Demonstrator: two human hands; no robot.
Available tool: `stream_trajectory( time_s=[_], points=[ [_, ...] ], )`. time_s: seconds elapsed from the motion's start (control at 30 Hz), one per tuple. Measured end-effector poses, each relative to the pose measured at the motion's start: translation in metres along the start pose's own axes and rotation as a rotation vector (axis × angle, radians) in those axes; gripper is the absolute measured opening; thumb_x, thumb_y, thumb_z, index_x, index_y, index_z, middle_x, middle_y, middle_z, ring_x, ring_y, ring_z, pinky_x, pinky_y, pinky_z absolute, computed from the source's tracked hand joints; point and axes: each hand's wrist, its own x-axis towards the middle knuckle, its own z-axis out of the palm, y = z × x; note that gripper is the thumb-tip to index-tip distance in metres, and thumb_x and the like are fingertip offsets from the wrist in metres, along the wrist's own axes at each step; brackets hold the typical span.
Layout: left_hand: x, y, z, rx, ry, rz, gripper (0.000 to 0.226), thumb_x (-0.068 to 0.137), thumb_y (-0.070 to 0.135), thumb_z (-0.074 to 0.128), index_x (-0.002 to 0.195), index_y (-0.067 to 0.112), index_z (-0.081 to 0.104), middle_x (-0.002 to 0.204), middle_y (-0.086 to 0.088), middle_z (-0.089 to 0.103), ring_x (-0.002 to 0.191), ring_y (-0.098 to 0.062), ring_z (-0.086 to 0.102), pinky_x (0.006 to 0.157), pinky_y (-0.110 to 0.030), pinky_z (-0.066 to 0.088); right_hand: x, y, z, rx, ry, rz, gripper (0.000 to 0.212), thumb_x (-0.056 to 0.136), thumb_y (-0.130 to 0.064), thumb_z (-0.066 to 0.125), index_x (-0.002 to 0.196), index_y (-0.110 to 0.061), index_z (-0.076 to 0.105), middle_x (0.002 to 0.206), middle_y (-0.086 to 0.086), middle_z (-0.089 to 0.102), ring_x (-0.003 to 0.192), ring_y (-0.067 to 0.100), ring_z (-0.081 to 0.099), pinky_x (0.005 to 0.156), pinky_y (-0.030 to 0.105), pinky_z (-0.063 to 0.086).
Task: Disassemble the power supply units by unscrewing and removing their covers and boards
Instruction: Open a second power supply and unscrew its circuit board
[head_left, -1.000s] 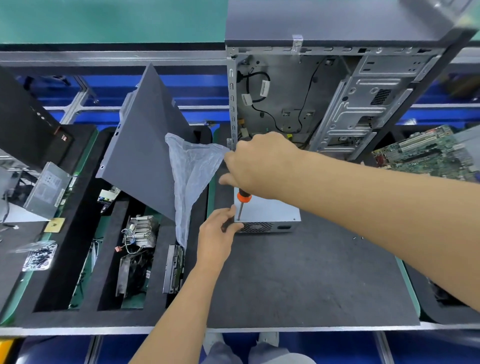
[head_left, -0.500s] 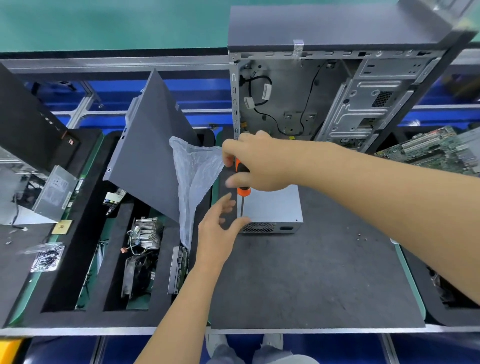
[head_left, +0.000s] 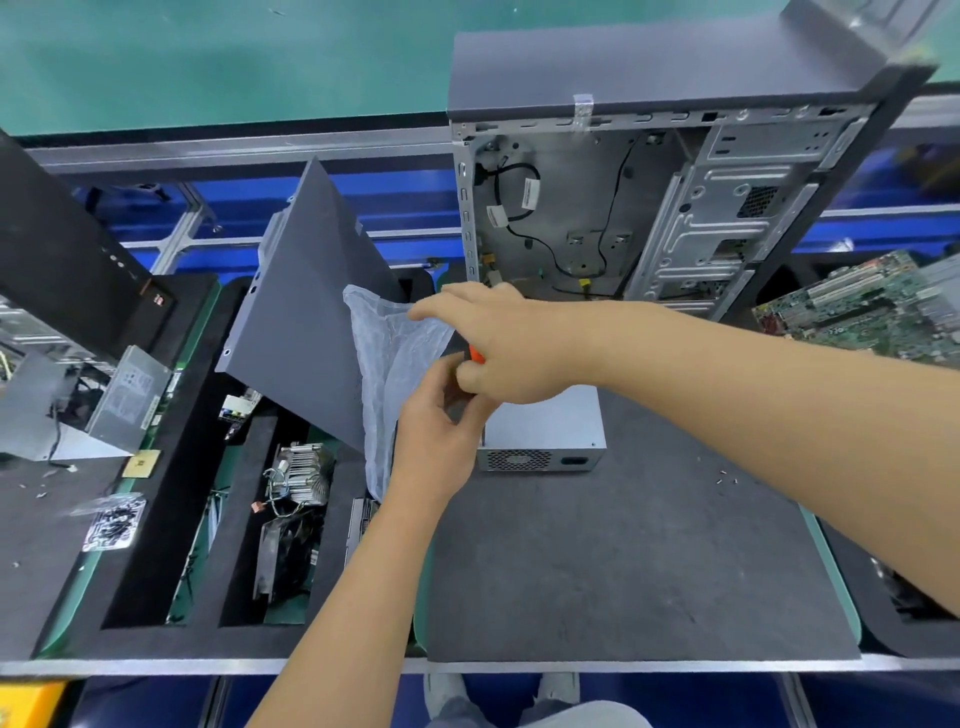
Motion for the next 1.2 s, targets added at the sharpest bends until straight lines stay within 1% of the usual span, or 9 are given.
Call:
stream_trajectory(
  time_s=[0.1, 0.27, 0.4, 0.53, 0.7, 0.83, 1.0, 1.1, 1.2],
  points=[
    [0.004, 0.002, 0.006, 0.058, 0.035, -0.043, 0.027, 0.084, 0.017, 0.079, 0.09, 0.033, 0.057, 0.076, 0.026, 0.065, 0.072, 0.004, 0.061, 0.06, -0.007, 0.043, -0.002, -0.004, 0.0, -0.358, 0.123, 0.139, 0.056, 0.093, -0.071, 0.032, 0.112, -0.02, 0.042, 0.092, 0.003, 0.046, 0.085, 0.029, 0.045, 0.058, 0.038, 0.037],
    [0.006, 0.005, 0.016, 0.071, 0.125, -0.052, 0.049, 0.074, 0.021, 0.088, 0.1, 0.027, 0.047, 0.082, 0.02, 0.062, 0.08, -0.011, 0.062, 0.075, -0.026, 0.053, -0.003, -0.011, -0.011, -0.602, 0.201, 0.185, 0.053, 0.101, -0.057, 0.031, 0.074, -0.013, 0.042, 0.073, 0.003, 0.034, 0.056, 0.022, 0.035, 0.048, 0.031, 0.024],
    [0.001, 0.004, 0.013, 0.073, 0.1, -0.019, 0.048, 0.078, 0.019, 0.083, 0.101, 0.047, 0.051, 0.09, 0.021, 0.064, 0.08, -0.003, 0.061, 0.071, -0.016, 0.051, -0.006, -0.011, -0.011, -0.568, 0.081, 0.14, 0.029, 0.103, -0.039, 0.039, 0.092, -0.014, 0.045, 0.077, 0.002, 0.036, 0.059, 0.019, 0.04, 0.048, 0.032, 0.026],
    [-0.006, 0.004, 0.007, 0.097, -0.026, -0.004, 0.037, 0.099, 0.013, 0.059, 0.131, 0.031, 0.059, 0.11, 0.017, 0.068, 0.103, -0.007, 0.065, 0.095, -0.029, 0.051, -0.014, -0.004, -0.012, -0.509, 0.001, 0.081, 0.023, 0.101, -0.024, 0.048, 0.106, -0.016, 0.028, 0.087, 0.005, 0.041, 0.069, 0.023, 0.05, 0.051, 0.034, 0.034],
    [-0.003, 0.009, 0.004, 0.111, -0.069, -0.042, 0.028, 0.101, 0.009, 0.055, 0.112, 0.033, 0.064, 0.104, 0.016, 0.072, 0.105, -0.007, 0.066, 0.094, -0.025, 0.049, -0.01, 0.002, -0.003, -0.617, 0.036, -0.01, 0.033, 0.096, -0.015, 0.055, 0.122, -0.02, 0.036, 0.116, 0.009, 0.038, 0.098, 0.03, 0.043, 0.074, 0.04, 0.035],
    [0.002, 0.009, -0.004, 0.154, -0.069, -0.024, 0.024, 0.095, 0.012, 0.065, 0.1, 0.035, 0.06, 0.09, 0.027, 0.069, 0.087, 0.003, 0.063, 0.074, -0.006, 0.043, -0.009, 0.002, -0.005, -0.534, 0.008, -0.039, 0.033, 0.091, -0.017, 0.059, 0.116, -0.026, 0.04, 0.113, 0.002, 0.036, 0.097, 0.025, 0.037, 0.072, 0.038, 0.033],
    [0.007, 0.012, -0.004, 0.157, -0.077, -0.001, 0.032, 0.087, 0.015, 0.075, 0.093, 0.043, 0.06, 0.085, 0.023, 0.061, 0.074, 0.007, 0.057, 0.065, -0.009, 0.042, -0.007, -0.002, -0.003, -0.402, 0.103, 0.195, 0.053, 0.087, -0.073, 0.043, 0.098, -0.021, 0.045, 0.083, 0.001, 0.038, 0.067, 0.022, 0.044, 0.054, 0.034, 0.037],
    [0.009, 0.009, 0.0, 0.138, -0.058, 0.042, 0.052, 0.082, 0.011, 0.079, 0.087, 0.058, 0.056, 0.087, 0.013, 0.063, 0.076, 0.001, 0.059, 0.068, -0.009, 0.044, -0.005, -0.009, -0.002, -0.541, 0.23, 0.256, 0.054, 0.095, -0.066, 0.035, 0.071, -0.018, 0.035, 0.074, 0.003, 0.031, 0.056, 0.02, 0.032, 0.047, 0.03, 0.023],
    [0.01, 0.004, -0.002, 0.11, -0.069, 0.006, 0.04, 0.078, 0.02, 0.083, 0.091, 0.039, 0.05, 0.085, 0.015, 0.065, 0.07, -0.007, 0.056, 0.062, -0.014, 0.047, -0.004, -0.007, 0.0, -0.452, 0.169, 0.242, 0.039, 0.095, -0.053, 0.048, 0.085, -0.015, 0.042, 0.082, 0.005, 0.042, 0.058, 0.02, 0.041, 0.048, 0.03, 0.029]
  ],
)
